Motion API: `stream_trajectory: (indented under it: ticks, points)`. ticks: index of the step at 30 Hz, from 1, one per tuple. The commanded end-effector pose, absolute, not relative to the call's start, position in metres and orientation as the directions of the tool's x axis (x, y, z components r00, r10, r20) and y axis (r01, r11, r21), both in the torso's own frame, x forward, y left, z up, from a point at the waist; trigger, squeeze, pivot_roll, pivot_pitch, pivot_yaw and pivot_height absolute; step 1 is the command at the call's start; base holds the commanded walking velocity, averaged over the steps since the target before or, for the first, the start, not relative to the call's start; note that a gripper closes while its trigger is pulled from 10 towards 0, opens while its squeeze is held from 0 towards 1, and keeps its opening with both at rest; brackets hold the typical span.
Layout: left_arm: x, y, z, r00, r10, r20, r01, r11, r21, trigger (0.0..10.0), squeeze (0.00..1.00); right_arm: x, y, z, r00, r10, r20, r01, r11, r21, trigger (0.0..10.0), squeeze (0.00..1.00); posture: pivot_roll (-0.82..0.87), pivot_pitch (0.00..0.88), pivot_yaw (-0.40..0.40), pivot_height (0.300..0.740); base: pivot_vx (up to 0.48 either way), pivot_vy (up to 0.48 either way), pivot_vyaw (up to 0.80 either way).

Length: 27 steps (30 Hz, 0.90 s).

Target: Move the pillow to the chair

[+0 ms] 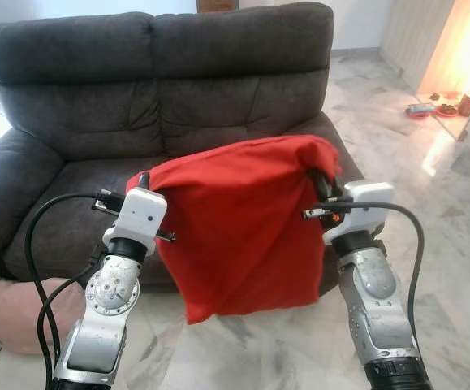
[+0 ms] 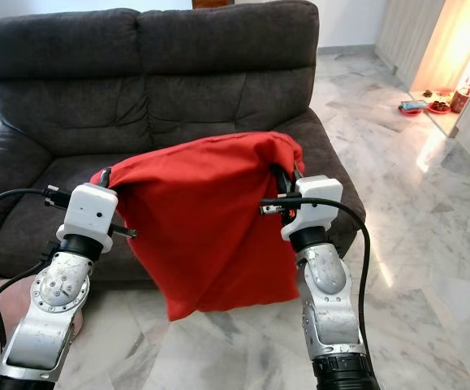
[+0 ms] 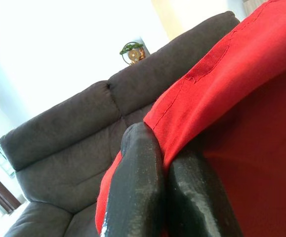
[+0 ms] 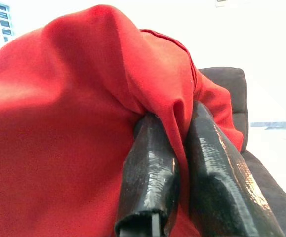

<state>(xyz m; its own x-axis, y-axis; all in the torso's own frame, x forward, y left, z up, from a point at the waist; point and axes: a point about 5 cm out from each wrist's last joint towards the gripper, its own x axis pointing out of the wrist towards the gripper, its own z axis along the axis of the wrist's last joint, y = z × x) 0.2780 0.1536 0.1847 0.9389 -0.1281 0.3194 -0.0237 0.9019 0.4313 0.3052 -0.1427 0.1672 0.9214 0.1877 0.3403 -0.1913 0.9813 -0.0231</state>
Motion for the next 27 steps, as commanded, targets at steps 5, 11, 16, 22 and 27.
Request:
stream_trajectory:
  ticks: [5,11,16,22,27]
  points:
    - [0.2780,0.1539,0.2121,0.896,-0.115,0.428,-0.100,0.889,0.447,10.0,0.00,0.3035,-0.1394,0.1976,0.864,0.180,0.471,-0.188,0.982,-0.031,10.0,0.00,0.03,0.030,0.056,0.740,0.000,0.000,0.00]
    - [0.2776,0.1531,0.2129,0.895,-0.118,0.431,-0.099,0.888,0.449,10.0,0.00,0.3032,-0.1378,0.1980,0.864,0.182,0.469,-0.189,0.981,-0.033,10.0,0.00,0.03,0.028,0.057,0.740,0.041,0.000,0.00]
    - [0.2775,0.1521,0.2140,0.892,-0.118,0.436,-0.101,0.889,0.447,10.0,0.00,0.3035,-0.1362,0.1997,0.861,0.191,0.472,-0.197,0.980,-0.038,10.0,0.00,0.02,0.023,0.055,0.740,0.244,0.000,0.00]
    - [0.2782,0.1515,0.2165,0.887,-0.115,0.447,-0.108,0.891,0.442,10.0,0.00,0.3038,-0.1324,0.2012,0.855,0.209,0.475,-0.207,0.977,-0.058,10.0,0.00,0.02,0.020,0.054,0.740,0.259,0.000,0.00]
    - [0.2785,0.1527,0.2157,0.888,-0.110,0.447,-0.112,0.891,0.441,10.0,0.00,0.3043,-0.1322,0.2021,0.853,0.209,0.478,-0.208,0.977,-0.055,10.0,0.00,0.02,0.011,0.055,0.740,0.286,0.000,0.00]
